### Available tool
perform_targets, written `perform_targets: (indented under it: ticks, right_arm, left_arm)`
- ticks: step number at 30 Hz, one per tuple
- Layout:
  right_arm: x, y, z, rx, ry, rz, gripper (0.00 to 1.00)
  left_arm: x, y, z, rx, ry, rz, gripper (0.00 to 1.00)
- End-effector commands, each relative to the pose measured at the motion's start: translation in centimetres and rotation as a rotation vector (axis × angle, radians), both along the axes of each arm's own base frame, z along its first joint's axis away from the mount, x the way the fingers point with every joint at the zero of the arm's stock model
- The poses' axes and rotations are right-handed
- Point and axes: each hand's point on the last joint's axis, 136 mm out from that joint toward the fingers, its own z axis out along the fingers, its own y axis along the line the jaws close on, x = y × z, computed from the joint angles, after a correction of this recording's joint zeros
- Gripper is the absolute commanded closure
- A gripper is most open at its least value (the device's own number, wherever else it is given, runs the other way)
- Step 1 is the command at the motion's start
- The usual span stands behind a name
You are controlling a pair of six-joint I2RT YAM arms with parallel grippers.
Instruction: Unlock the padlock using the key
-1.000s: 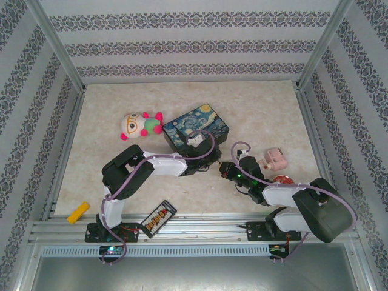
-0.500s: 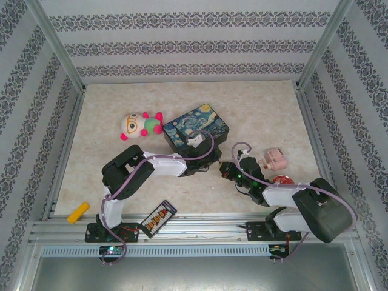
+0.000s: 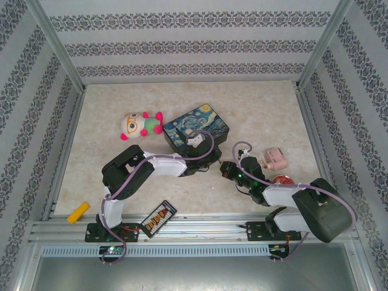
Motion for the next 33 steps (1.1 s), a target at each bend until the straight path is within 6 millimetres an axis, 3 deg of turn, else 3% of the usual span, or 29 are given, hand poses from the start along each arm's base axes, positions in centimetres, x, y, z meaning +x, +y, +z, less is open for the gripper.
perform_targets:
  ticks: [1, 17, 33]
  right_arm:
    - [0.7, 0.5, 1.5, 0.052, -0.050, 0.005, 1.00]
    - [1.1, 1.4, 0.9, 0.097, -0.035, 0.019, 1.00]
    - [0.5, 0.4, 0.3, 0.095, -0.021, -0.007, 1.00]
  left_arm:
    - [-0.5, -1.2, -0.1, -0.063, 0.023, -0.015, 0.94]
    - [-0.5, -1.2, -0.1, -0.066, 0.022, -0.017, 0.94]
    - [-0.4, -0.6, 0.1, -0.060, 0.008, 0.007, 0.95]
